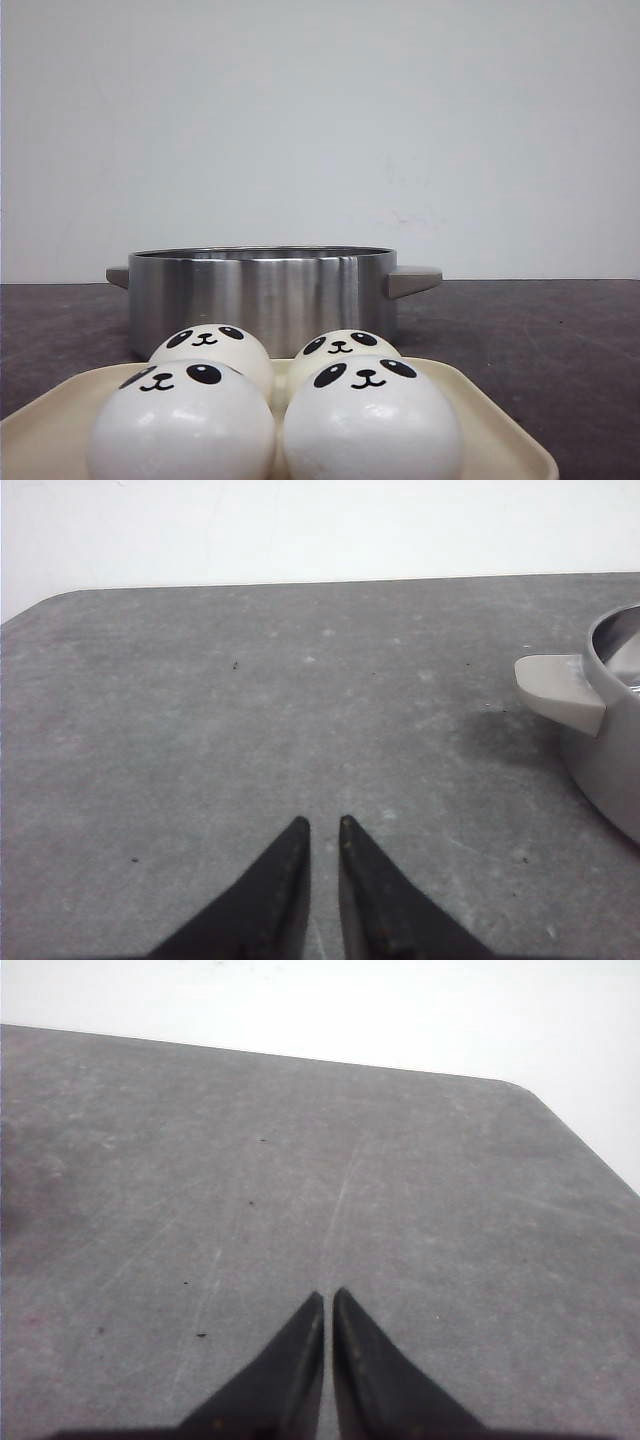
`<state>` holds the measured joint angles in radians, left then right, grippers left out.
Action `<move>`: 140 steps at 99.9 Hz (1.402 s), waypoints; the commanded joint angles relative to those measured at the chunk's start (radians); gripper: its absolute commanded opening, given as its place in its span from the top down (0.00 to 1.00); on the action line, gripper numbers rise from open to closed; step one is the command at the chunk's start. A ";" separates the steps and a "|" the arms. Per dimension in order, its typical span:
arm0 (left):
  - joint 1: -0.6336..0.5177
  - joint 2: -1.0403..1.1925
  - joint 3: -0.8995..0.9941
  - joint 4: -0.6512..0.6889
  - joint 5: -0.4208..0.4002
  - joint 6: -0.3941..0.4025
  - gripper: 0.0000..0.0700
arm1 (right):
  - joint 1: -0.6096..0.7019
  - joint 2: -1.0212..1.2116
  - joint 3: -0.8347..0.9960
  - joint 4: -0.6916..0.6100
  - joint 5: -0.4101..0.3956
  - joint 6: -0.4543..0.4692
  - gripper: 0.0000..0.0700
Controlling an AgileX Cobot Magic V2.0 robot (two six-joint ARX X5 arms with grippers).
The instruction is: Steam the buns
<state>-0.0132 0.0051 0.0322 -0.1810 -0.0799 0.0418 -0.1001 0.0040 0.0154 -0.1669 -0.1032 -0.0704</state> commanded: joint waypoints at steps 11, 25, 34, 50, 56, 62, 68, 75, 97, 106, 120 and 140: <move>0.003 -0.002 -0.018 -0.005 -0.001 0.014 1.00 | -0.002 0.000 -0.003 0.010 -0.001 0.011 0.99; 0.003 -0.002 -0.018 -0.005 -0.001 0.014 1.00 | -0.002 0.000 -0.003 0.010 -0.001 0.011 0.99; 0.003 -0.002 -0.018 -0.005 -0.001 0.014 1.00 | -0.002 0.000 -0.003 0.010 -0.001 0.011 0.99; 0.003 -0.002 -0.018 -0.005 -0.001 0.014 1.00 | -0.002 0.000 -0.003 0.010 -0.001 0.011 0.99; 0.003 -0.002 -0.018 -0.005 -0.001 0.014 1.00 | -0.002 0.000 -0.003 0.010 -0.002 0.013 0.99; 0.003 -0.002 -0.018 -0.005 -0.001 0.014 1.00 | -0.002 0.000 -0.003 0.011 -0.006 0.020 0.99; 0.003 -0.002 -0.018 -0.005 -0.001 0.014 1.00 | -0.001 0.000 -0.003 0.012 -0.013 0.040 0.99; 0.003 -0.002 -0.018 -0.005 -0.001 0.013 1.00 | -0.001 0.000 -0.003 0.014 -0.042 0.153 0.99; 0.003 -0.002 -0.015 -0.004 0.006 -0.152 1.00 | -0.001 0.000 -0.002 0.141 -0.259 0.498 0.99; 0.003 -0.002 -0.002 -0.008 0.014 -0.322 1.00 | -0.001 0.000 -0.002 0.252 -0.343 0.588 0.99; 0.003 -0.002 0.072 -0.012 0.162 -0.488 1.00 | -0.001 0.000 0.062 0.360 -0.425 0.738 0.99; 0.000 0.142 0.401 -0.273 0.262 -0.362 0.99 | -0.001 0.058 0.394 0.056 -0.419 0.549 0.99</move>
<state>-0.0139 0.0723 0.2974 -0.3511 0.1753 -0.3927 -0.1001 0.0265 0.2890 -0.0254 -0.5232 0.5926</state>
